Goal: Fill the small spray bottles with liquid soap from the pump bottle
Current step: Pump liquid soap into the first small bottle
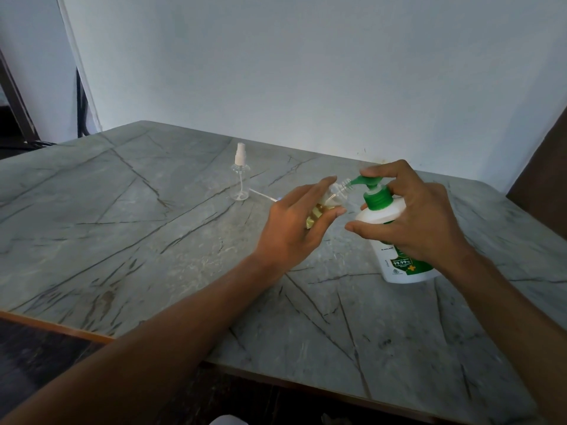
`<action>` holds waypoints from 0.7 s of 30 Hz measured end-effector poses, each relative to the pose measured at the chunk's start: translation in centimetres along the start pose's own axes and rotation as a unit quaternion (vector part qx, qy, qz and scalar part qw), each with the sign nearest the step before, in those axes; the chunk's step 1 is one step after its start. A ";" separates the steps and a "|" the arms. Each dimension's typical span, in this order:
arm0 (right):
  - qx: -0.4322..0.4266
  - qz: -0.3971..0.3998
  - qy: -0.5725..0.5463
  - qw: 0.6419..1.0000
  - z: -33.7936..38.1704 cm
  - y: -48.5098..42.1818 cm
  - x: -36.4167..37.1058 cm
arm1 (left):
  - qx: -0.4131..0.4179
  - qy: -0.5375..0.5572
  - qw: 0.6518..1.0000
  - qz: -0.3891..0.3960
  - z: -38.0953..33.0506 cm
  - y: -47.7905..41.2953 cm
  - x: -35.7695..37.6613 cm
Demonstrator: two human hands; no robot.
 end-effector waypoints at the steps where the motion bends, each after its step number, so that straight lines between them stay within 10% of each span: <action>1: -0.001 -0.003 -0.001 1.000 -0.1 0.0 0.0 | 0.002 0.000 1.000 0.003 0.0 0.0 0.1; 21: -0.009 0.016 0.047 0.999 0.0 0.2 0.2 | -0.004 0.000 1.000 -0.017 -0.2 -0.3 -0.2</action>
Point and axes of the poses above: each hand's wrist, its own y-axis away from the middle knuckle, its own x-axis out of the palm, z = x × y, the point moved 2 cm from there along -y, towards the middle knuckle, and after that the axes turned 4 degrees about -y, right-handed, at the moved point
